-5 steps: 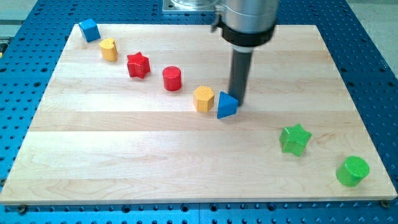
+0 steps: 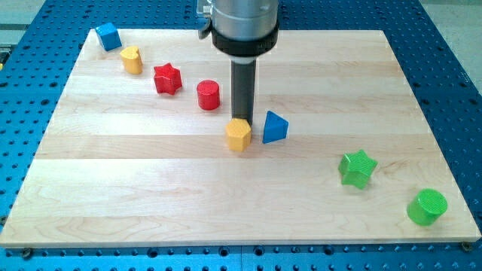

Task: Adjust hexagon and triangle in a diagonal line

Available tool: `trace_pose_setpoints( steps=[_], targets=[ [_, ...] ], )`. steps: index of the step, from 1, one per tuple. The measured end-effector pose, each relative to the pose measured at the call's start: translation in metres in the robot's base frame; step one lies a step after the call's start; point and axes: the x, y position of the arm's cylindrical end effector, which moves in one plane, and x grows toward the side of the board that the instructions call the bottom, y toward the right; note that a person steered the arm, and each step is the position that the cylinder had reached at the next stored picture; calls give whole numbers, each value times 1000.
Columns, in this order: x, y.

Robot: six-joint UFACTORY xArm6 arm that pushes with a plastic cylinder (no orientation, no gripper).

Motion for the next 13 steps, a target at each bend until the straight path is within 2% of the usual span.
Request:
trace_pose_setpoints(
  steps=[1,2,3,7,8,9,10,11,12,13],
  targets=[
    [15,42],
    [11,53],
    [-7,52],
    [-29,141],
    [-18,120],
    [19,85],
    [37,79],
    [6,98],
    [1,62],
    [1,-9]
  ],
)
